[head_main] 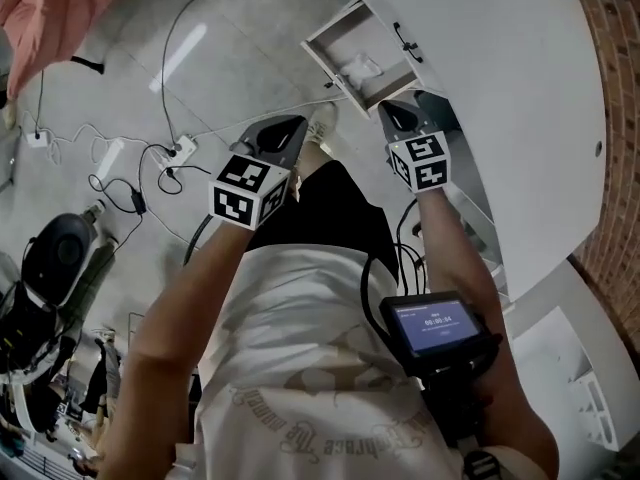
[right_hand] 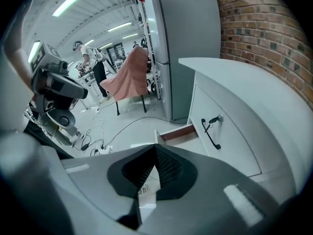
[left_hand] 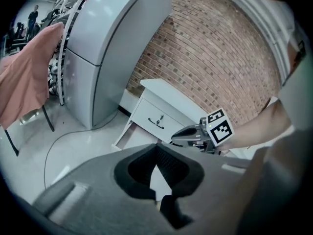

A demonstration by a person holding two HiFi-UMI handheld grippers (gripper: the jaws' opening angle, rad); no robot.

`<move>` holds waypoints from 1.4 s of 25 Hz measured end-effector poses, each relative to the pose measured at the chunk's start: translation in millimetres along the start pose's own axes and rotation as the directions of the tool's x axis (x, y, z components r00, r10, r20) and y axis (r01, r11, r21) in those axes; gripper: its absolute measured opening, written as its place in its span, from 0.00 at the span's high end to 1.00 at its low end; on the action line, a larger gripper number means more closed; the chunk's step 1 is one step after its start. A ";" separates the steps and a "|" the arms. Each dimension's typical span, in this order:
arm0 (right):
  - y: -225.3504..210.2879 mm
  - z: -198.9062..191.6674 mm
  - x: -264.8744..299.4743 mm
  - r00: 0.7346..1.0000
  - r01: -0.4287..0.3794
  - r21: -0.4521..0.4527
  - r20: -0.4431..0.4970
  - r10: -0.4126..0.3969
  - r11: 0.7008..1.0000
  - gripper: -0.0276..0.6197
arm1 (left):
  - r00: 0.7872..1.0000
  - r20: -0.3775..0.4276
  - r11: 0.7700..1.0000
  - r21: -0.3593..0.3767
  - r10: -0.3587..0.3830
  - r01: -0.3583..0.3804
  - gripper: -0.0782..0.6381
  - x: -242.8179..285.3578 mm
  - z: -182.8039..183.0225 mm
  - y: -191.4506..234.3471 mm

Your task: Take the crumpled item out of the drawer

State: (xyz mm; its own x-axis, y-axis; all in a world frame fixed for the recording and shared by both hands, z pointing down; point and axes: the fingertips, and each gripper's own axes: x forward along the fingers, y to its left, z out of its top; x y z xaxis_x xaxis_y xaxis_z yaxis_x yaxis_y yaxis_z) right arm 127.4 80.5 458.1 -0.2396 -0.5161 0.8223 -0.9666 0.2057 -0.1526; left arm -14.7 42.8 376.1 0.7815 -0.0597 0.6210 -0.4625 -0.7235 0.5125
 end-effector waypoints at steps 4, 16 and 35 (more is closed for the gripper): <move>-11.5 -12.2 25.9 0.998 -0.024 -0.025 -0.058 0.023 0.999 0.95 | 1.000 -0.011 0.999 -0.032 0.018 -0.019 0.89 18.0 -10.8 9.3; -39.6 -40.5 110.2 0.975 -0.069 -0.126 -0.219 0.040 0.990 0.95 | 0.998 0.015 0.981 -0.184 0.068 -0.064 0.89 69.4 -18.2 38.5; -81.0 -112.1 201.8 0.899 -0.083 -0.215 -0.438 -0.020 0.973 0.95 | 0.993 0.035 0.942 -0.321 0.117 -0.100 0.89 114.9 -83.7 76.3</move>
State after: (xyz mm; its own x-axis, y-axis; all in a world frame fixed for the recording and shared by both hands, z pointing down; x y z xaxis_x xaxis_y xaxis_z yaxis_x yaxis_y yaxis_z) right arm 167.5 52.9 697.9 -0.1561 -0.1035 0.9823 -0.9012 0.4221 -0.0988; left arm 4.7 38.3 536.2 0.7360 -0.1676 0.6558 -0.6479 -0.4550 0.6108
